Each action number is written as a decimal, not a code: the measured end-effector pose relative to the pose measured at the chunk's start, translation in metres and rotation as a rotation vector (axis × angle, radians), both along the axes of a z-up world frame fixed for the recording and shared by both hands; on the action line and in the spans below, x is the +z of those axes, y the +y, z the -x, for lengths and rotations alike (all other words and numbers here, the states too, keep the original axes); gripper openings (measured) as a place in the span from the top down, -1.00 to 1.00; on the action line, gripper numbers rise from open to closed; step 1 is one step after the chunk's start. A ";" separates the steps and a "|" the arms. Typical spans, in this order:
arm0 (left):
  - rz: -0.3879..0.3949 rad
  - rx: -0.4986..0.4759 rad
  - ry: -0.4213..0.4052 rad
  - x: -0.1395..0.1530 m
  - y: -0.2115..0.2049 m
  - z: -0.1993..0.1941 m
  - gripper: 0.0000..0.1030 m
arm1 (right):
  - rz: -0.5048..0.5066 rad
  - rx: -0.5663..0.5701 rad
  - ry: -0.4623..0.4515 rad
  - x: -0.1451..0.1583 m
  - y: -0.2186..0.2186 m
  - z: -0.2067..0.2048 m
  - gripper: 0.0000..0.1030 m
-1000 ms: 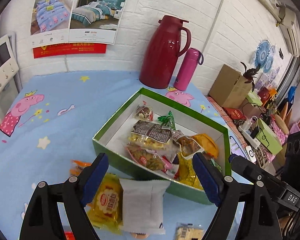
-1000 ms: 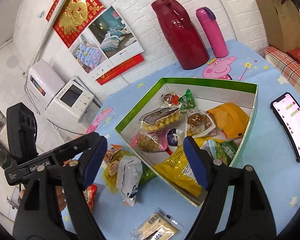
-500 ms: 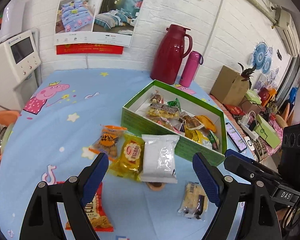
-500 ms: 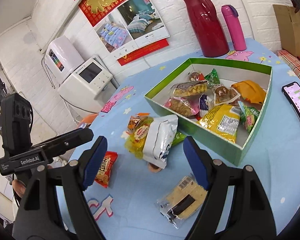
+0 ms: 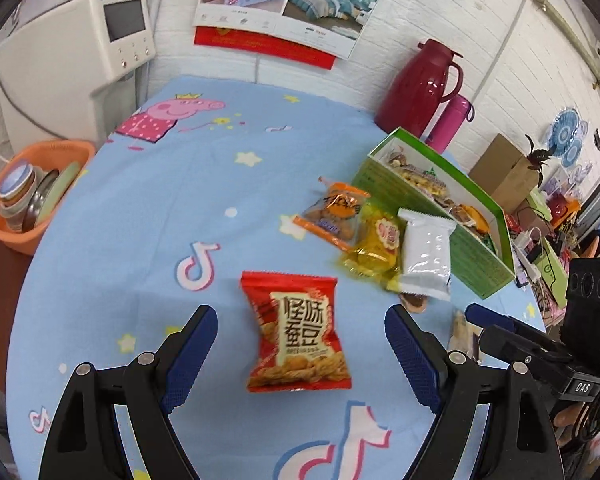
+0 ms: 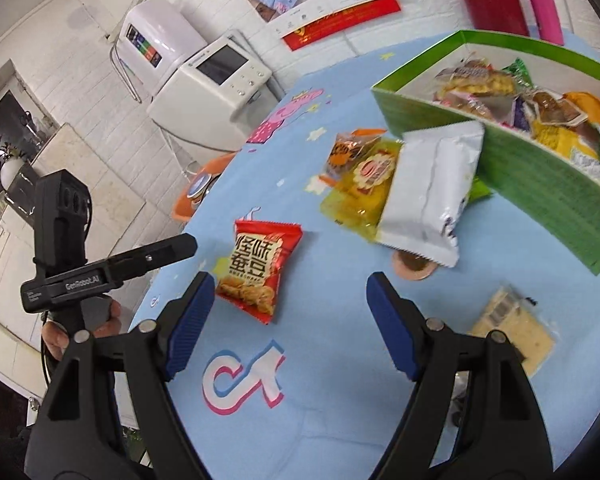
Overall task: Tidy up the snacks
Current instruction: 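Grasp the red broad-bean snack bag with both grippers together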
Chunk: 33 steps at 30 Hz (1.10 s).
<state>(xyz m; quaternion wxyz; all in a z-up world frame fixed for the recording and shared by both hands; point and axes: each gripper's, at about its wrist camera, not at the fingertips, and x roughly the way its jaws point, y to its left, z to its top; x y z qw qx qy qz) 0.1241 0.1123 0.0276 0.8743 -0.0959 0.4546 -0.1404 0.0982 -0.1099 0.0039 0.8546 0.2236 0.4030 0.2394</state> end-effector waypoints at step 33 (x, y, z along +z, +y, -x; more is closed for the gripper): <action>0.327 0.113 0.105 -0.075 0.036 0.024 0.07 | 0.034 0.272 0.126 -0.038 0.066 -0.055 0.15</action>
